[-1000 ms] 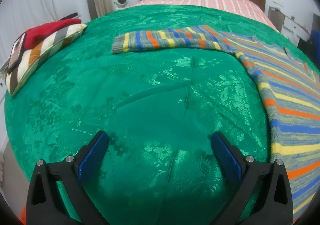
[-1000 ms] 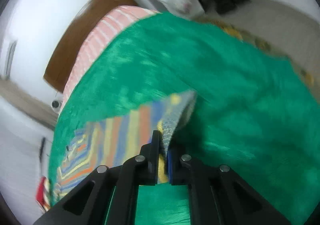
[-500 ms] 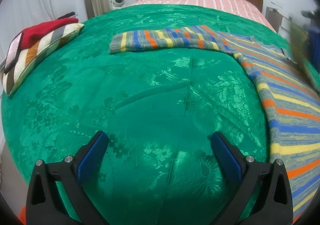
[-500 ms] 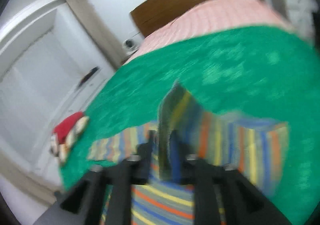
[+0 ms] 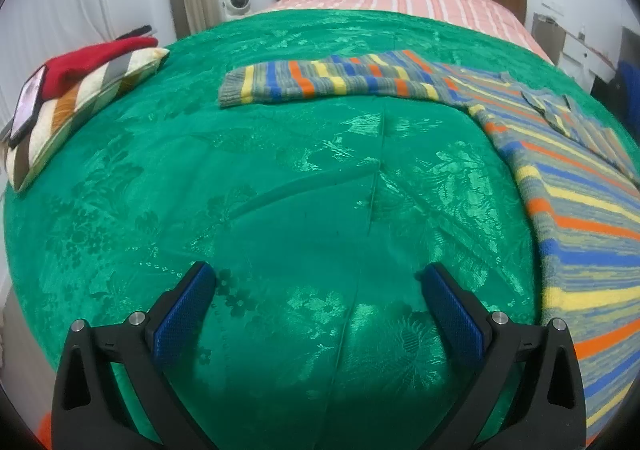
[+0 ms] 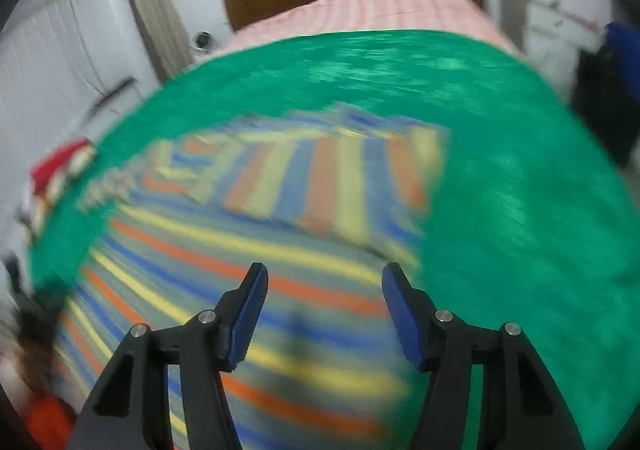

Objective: Fold small clothes
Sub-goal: 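Open the right tool and move it away from the sweater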

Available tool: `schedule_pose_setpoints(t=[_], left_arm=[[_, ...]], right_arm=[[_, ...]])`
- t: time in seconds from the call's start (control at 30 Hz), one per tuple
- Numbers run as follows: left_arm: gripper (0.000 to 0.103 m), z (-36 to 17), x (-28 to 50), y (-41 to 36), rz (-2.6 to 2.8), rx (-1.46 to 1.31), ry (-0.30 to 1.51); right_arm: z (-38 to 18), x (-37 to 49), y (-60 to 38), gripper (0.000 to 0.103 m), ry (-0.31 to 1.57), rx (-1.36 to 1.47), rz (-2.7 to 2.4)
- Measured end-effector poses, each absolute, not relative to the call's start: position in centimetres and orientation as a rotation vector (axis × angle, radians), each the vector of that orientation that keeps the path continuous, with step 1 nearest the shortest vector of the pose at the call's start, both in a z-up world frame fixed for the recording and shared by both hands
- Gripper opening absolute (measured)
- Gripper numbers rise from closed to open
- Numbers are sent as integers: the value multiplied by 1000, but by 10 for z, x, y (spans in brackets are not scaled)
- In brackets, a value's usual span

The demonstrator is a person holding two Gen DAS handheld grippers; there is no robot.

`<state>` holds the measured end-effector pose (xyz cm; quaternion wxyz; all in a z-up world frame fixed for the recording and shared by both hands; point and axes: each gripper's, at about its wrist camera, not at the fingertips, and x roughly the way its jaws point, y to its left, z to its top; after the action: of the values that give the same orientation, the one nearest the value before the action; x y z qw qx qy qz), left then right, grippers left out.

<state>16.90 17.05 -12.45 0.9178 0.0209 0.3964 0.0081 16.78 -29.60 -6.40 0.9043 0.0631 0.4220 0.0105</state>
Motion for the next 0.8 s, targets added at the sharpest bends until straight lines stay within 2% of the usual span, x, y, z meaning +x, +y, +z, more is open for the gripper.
schedule_pose_setpoints(t=[0.17, 0.4, 0.5, 0.57, 0.7, 0.8], left_arm=[[103, -126, 167, 167, 32, 55, 798], [103, -124, 164, 167, 35, 57, 805], [102, -108, 165, 172, -4, 36, 876], [102, -86, 165, 183, -49, -28, 854], [102, -36, 207, 230, -65, -181, 810], [102, -30, 267, 266, -15, -224, 844]], right_arm=[[-74, 110, -339, 60, 820, 32, -146], [-113, 90, -374, 73, 827, 128, -205], [-115, 93, -376, 75, 832, 129, -207], [-117, 96, -375, 75, 831, 120, -210], [-118, 96, -372, 75, 824, 121, -209], [-120, 89, -373, 76, 814, 121, -209]])
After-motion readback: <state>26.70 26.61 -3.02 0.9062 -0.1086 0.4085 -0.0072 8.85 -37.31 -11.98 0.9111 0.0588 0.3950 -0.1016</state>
